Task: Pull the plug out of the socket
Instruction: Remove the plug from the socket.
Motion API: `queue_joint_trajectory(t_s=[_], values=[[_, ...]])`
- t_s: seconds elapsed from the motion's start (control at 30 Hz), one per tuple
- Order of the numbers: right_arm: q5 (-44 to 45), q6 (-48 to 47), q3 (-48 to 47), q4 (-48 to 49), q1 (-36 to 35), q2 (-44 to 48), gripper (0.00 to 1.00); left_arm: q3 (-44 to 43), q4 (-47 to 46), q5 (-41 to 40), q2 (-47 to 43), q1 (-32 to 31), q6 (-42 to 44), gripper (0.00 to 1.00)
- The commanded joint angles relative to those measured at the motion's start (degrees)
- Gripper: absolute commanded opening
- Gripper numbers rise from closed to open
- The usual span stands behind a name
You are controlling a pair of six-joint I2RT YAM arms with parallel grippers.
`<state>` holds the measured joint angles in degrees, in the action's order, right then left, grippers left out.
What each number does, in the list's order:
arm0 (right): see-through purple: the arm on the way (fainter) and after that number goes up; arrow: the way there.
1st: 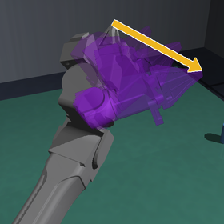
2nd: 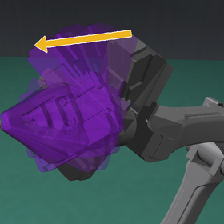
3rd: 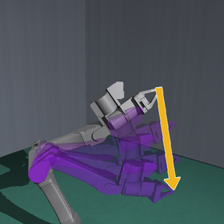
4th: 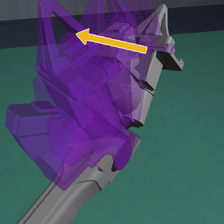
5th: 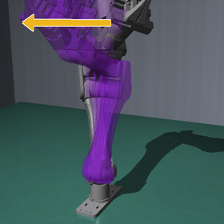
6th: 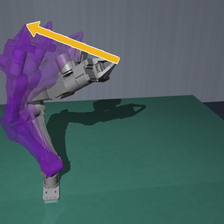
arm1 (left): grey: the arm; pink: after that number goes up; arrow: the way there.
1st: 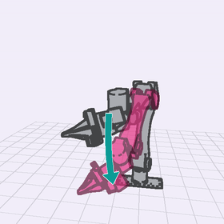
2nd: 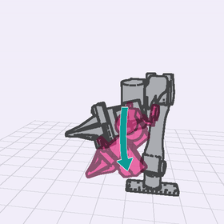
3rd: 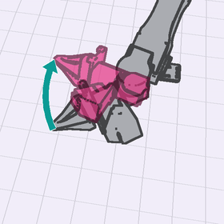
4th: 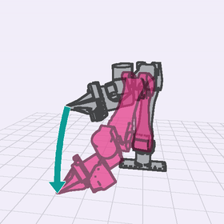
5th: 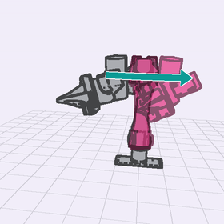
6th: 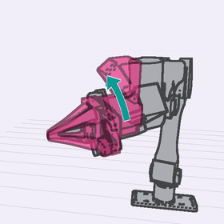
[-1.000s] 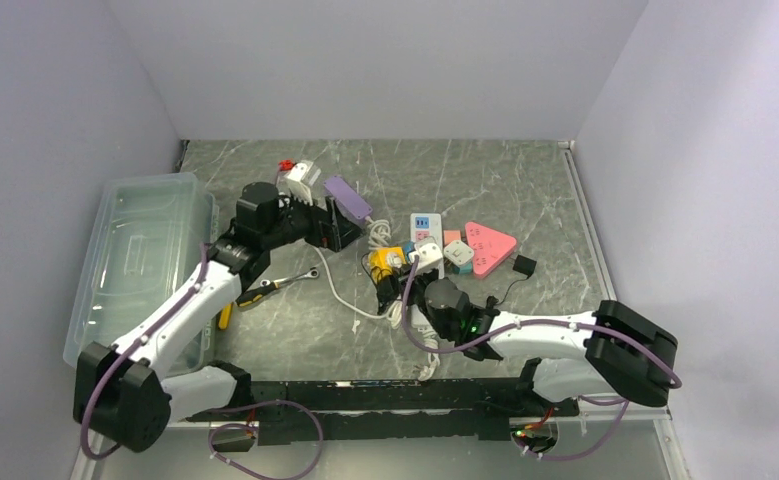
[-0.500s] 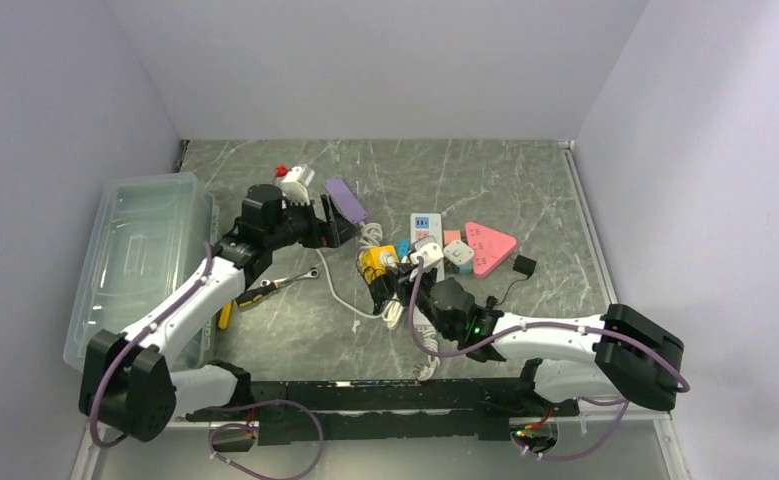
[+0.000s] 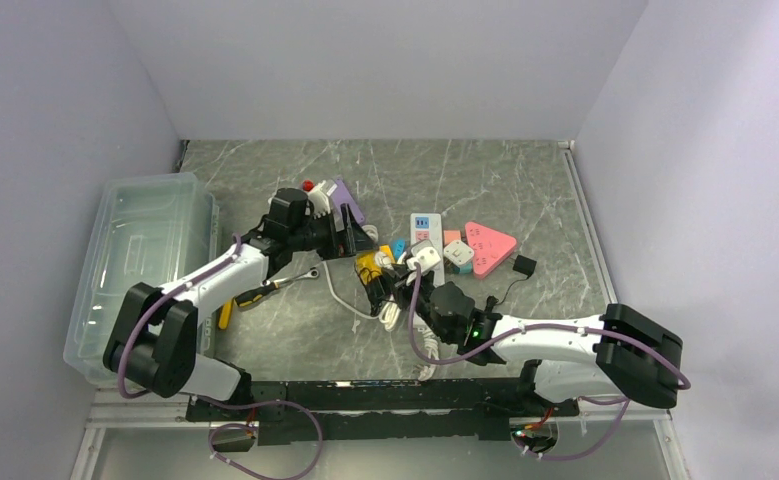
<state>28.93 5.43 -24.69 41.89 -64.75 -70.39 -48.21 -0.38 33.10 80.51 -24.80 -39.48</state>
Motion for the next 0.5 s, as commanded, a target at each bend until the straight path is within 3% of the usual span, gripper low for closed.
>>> queue_joint_trajectory(t_s=[0.0,0.47], values=[[1.98,-0.04,-4.60,14.10,-0.88,1.84,0.00,0.14,-5.26,2.73,0.77,-0.08,-4.39,0.90],[13.61,0.95,-5.29,18.71,-3.28,-2.28,0.00,0.73,-4.70,1.20,1.22,0.01,-8.45,0.92]])
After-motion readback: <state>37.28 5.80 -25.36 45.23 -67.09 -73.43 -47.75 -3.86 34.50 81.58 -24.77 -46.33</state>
